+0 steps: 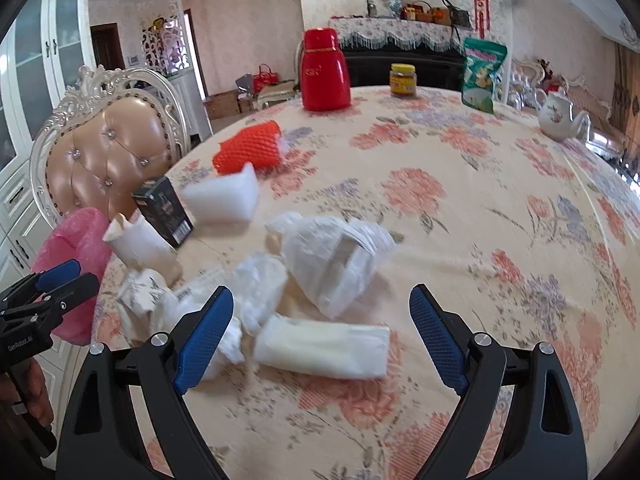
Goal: Collect trash
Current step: 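Return both tools to the table and grasp the white paper bag with the left tool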
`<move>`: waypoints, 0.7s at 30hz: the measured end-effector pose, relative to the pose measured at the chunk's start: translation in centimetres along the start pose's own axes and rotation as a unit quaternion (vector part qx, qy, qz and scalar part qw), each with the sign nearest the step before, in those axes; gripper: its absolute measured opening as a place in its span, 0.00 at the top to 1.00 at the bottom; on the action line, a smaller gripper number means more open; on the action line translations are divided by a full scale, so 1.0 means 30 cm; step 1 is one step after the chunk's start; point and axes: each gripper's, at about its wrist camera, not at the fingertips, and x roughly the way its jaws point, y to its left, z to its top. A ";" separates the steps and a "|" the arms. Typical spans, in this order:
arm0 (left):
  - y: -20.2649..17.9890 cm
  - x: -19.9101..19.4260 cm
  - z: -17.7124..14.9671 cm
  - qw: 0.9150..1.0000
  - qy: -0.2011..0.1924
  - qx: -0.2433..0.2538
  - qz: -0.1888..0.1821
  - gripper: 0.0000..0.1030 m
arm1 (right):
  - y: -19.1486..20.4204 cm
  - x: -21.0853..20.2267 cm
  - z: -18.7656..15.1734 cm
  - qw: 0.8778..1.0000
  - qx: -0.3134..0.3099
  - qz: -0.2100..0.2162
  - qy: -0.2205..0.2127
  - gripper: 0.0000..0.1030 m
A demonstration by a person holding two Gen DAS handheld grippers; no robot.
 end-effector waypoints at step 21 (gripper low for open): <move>-0.045 0.161 -0.060 0.997 0.070 -0.006 -0.016 0.32 | -0.064 0.046 -0.083 0.999 0.010 0.002 0.043 0.18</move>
